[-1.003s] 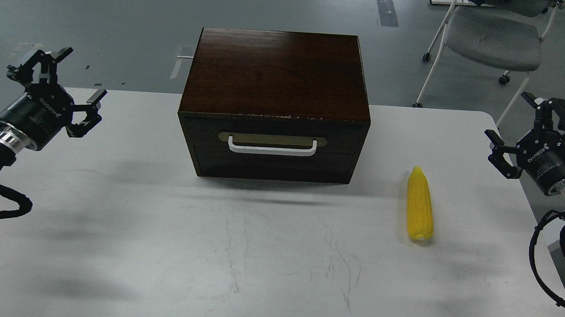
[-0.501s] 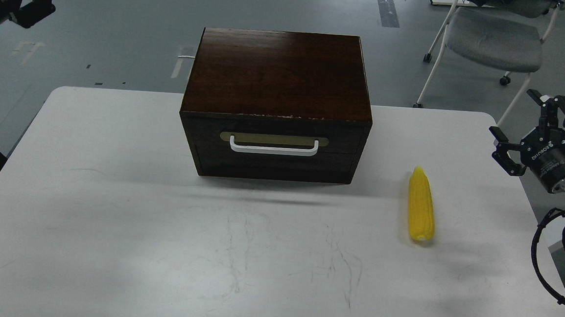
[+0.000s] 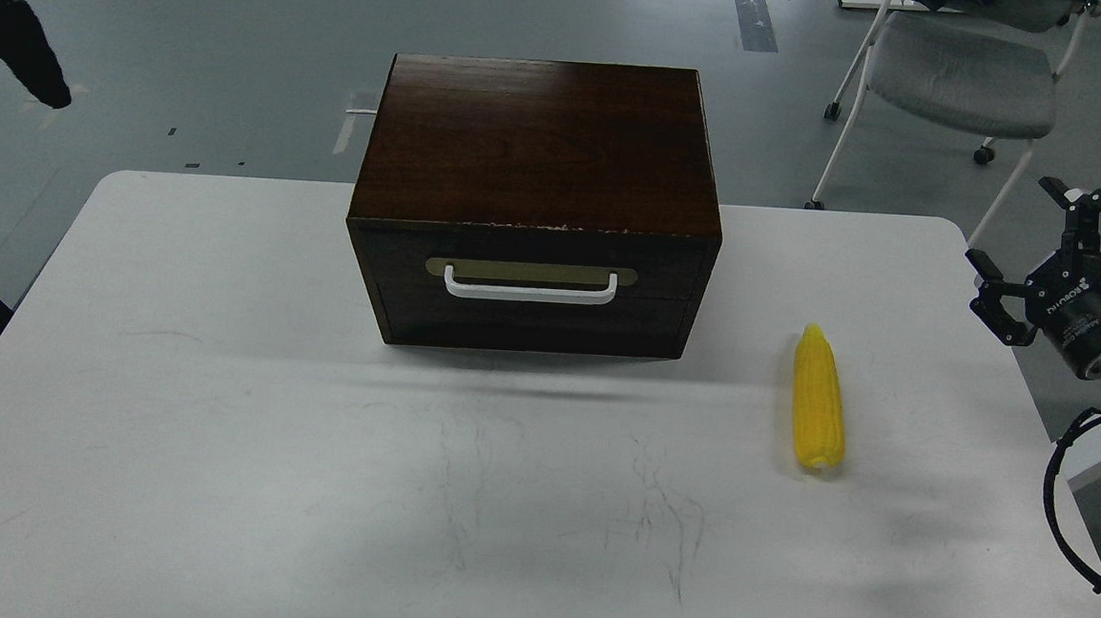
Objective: Put corn in drawer with both arms
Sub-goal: 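Move the left gripper toward the white drawer handle of the wooden box, then hook the left gripper onto the white drawer handle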
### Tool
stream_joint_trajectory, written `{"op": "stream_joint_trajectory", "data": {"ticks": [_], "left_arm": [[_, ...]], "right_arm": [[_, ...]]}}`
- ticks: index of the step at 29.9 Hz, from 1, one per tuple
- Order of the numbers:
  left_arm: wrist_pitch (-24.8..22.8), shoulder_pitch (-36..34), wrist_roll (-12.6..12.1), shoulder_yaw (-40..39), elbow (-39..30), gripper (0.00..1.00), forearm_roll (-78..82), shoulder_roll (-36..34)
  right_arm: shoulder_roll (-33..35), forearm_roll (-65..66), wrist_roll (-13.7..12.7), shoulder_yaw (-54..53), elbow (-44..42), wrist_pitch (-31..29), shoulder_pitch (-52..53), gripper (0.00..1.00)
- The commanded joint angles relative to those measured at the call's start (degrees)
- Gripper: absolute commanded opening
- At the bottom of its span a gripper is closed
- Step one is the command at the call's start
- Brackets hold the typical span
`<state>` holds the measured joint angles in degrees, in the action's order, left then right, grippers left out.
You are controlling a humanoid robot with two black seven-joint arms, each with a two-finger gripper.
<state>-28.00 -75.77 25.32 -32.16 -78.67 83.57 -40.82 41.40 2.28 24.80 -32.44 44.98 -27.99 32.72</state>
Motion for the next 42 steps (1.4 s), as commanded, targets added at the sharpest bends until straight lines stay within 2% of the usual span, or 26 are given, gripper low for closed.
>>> {"op": "stream_joint_trajectory", "data": {"ticks": [1, 9, 13, 19, 27, 42], "left_arm": [[0.0, -5.8, 1.2, 9.7, 0.2, 0.98, 9.5, 4.6], [0.0, -6.6, 1.3, 18.9, 0.1, 0.98, 22.6, 9.7], [0.0, -11.3, 1.2, 26.2, -0.1, 0.98, 24.6, 11.7], [0.0, -14.8, 1.3, 36.9, -0.8, 0.98, 29.2, 14.4], [0.0, -16.8, 1.3, 40.0, 1.1, 0.98, 29.7, 18.7], [0.0, -16.3, 1.3, 44.8, 7.0, 0.98, 29.5, 21.2]], "right_arm": [[0.1, 0.0, 0.1, -0.1, -0.1, 0.0, 0.0, 1.0], [1.0, 0.0, 0.3, 0.0, -0.1, 0.0, -0.5, 1.0], [2.0, 0.0, 0.4, 0.0, 0.0, 0.0, -0.6, 1.0], [2.0, 0.0, 0.4, 0.0, 0.0, 0.0, -0.7, 1.0], [1.9, 0.0, 0.4, 0.0, 0.0, 0.0, -0.9, 1.0], [2.0, 0.0, 0.4, 0.0, 0.0, 0.0, -1.0, 1.0]]}}
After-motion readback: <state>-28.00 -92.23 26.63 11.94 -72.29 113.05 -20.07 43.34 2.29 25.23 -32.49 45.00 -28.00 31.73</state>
